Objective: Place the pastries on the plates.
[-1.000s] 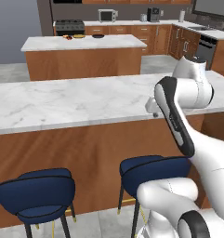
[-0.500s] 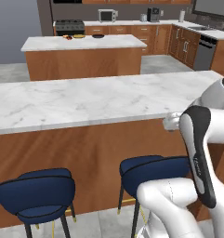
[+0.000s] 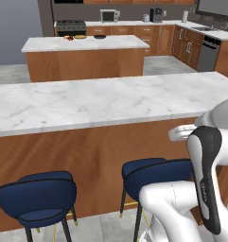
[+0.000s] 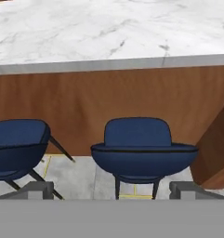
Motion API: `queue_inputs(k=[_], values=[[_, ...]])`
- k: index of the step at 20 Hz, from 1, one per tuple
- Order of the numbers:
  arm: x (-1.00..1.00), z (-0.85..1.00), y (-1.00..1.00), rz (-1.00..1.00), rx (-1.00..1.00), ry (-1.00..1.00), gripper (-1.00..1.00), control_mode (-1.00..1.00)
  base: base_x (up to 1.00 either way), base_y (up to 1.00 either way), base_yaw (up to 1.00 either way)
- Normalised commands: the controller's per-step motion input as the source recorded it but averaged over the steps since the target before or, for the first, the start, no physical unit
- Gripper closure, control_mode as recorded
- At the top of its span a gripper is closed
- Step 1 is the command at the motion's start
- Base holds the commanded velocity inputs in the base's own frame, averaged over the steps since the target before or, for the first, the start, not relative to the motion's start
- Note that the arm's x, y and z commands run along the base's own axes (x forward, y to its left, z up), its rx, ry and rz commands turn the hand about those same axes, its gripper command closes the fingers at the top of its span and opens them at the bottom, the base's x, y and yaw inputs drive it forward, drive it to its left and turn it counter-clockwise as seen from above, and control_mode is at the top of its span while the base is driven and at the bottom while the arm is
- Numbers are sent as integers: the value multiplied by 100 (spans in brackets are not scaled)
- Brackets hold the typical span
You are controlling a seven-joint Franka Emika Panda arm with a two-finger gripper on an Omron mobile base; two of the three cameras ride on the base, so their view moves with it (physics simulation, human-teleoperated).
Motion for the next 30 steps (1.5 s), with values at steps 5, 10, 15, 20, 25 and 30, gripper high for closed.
queue_inputs(k=[5, 10, 15, 20, 25, 30], values=[[-60, -18, -9, 0, 0, -11, -100, -100, 0, 0, 0], [-85, -20, -16, 0, 0, -6, -100, -100, 0, 0, 0], [-31, -7, -2, 0, 0, -1, -100, -100, 0, 0, 0], [26, 0, 3, 0, 0, 3, -100, -100, 0, 0, 0], [35, -2, 2, 0, 0, 7, -100, -100, 0, 0, 0], [11, -10, 0, 0, 0, 1, -100, -100, 0, 0, 0]])
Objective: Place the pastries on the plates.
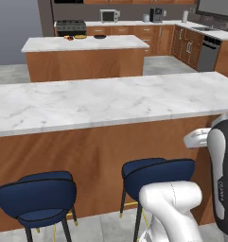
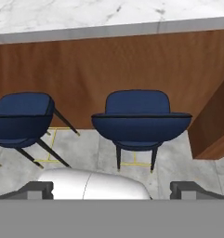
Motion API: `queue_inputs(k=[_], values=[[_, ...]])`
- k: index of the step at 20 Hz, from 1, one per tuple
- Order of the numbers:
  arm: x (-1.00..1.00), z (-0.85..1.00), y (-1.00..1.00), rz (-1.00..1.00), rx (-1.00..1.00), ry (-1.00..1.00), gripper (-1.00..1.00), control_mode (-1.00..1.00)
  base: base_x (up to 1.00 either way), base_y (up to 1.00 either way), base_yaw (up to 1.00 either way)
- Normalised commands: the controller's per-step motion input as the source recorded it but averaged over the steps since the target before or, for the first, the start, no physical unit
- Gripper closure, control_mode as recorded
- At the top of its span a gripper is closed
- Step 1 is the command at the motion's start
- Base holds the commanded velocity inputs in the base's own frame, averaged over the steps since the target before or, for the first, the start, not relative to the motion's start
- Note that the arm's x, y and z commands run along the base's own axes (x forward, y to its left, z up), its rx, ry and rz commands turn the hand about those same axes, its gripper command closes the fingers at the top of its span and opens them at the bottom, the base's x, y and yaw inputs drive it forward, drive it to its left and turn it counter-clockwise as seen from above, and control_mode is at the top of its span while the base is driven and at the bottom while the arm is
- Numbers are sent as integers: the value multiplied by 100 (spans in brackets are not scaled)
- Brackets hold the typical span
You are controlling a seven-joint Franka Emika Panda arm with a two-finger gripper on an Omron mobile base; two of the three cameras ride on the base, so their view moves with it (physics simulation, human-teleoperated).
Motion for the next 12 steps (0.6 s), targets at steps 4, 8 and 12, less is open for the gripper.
queue_inputs(k=[4, 8, 12], values=[[12, -4, 0, 0, 0, 0, -100, -100, 0, 0, 0], [0, 0, 0, 0, 0, 0, -100, 100, -9, 0, 0], [0, 0, 0, 0, 0, 0, -100, 100, -68, 0, 0]])
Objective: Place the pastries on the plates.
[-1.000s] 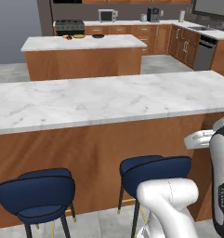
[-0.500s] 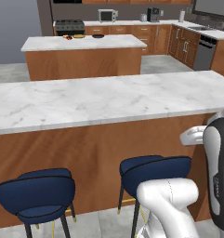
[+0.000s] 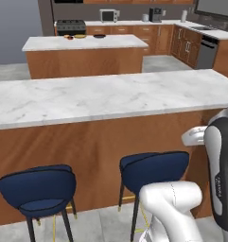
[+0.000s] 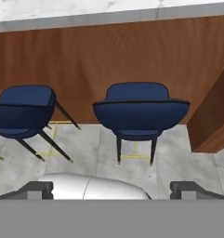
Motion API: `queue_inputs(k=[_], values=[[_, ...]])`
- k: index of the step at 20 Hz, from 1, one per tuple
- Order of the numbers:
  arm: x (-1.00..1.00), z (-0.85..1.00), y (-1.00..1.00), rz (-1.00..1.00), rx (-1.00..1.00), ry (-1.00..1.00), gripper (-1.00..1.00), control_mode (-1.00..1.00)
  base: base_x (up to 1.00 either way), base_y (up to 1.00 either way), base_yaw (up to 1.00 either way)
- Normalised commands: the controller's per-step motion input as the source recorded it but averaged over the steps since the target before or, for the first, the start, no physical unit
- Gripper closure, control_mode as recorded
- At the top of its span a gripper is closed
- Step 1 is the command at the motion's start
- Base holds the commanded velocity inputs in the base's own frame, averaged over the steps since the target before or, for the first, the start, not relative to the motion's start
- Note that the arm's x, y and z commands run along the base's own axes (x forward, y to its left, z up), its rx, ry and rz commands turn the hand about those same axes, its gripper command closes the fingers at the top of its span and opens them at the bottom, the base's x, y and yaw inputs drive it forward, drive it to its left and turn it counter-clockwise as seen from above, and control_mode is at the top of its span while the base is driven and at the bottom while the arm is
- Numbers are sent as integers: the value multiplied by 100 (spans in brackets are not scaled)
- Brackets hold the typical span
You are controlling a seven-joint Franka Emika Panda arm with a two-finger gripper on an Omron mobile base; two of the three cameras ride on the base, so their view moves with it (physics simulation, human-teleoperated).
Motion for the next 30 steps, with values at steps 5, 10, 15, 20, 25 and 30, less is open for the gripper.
queue_inputs(k=[5, 10, 15, 20, 25, 30], values=[[0, 0, 0, 0, 0, 0, -100, 100, -92, -9, 0], [0, 0, 0, 0, 0, 0, -100, 100, -38, -48, 0], [0, 0, 0, 0, 0, 0, -100, 100, 0, -100, -1], [0, 0, 0, 0, 0, 0, -100, 100, 0, -100, -1], [0, 0, 0, 0, 0, 0, -100, 100, 0, -100, 0], [0, 0, 0, 0, 0, 0, -100, 100, 0, -100, -1]])
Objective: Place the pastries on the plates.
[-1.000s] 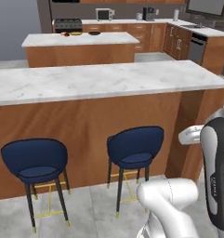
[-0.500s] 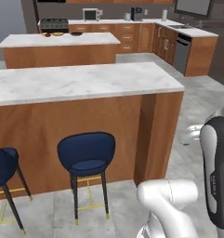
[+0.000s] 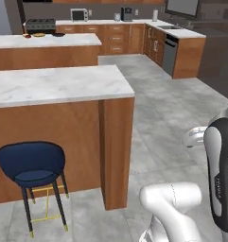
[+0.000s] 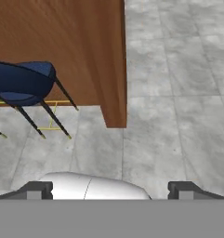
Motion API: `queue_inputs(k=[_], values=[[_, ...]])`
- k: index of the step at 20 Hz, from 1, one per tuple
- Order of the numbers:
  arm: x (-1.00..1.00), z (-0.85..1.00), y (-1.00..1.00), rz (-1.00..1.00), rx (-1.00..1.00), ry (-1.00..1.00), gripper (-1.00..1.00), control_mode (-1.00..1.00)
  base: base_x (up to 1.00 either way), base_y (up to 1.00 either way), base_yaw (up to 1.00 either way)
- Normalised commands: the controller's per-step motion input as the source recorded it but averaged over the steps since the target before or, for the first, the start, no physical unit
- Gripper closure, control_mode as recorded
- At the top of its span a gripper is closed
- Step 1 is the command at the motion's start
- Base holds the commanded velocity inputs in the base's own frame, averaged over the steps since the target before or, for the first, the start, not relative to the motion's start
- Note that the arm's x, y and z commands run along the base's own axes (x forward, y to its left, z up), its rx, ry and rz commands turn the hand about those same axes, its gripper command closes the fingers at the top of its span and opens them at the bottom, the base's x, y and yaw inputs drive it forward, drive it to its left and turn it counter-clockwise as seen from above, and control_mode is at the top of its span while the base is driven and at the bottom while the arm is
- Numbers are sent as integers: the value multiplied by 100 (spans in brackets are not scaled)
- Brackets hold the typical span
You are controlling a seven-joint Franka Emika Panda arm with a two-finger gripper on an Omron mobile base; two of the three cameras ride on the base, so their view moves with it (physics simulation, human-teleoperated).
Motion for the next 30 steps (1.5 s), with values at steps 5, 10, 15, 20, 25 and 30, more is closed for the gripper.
queue_inputs(k=[5, 10, 15, 20, 25, 30], values=[[0, 0, 0, 0, 0, 0, -100, 100, 0, -100, -1], [0, 0, 0, 0, 0, 0, -100, 100, 1, -100, -1], [0, 0, 0, 0, 0, 0, -100, 100, 40, -85, 0], [0, 0, 0, 0, 0, 0, -100, 100, 96, -47, 0], [0, 0, 0, 0, 0, 0, -100, 100, 100, -30, 0], [0, 0, 0, 0, 0, 0, -100, 100, 100, -10, 0]])
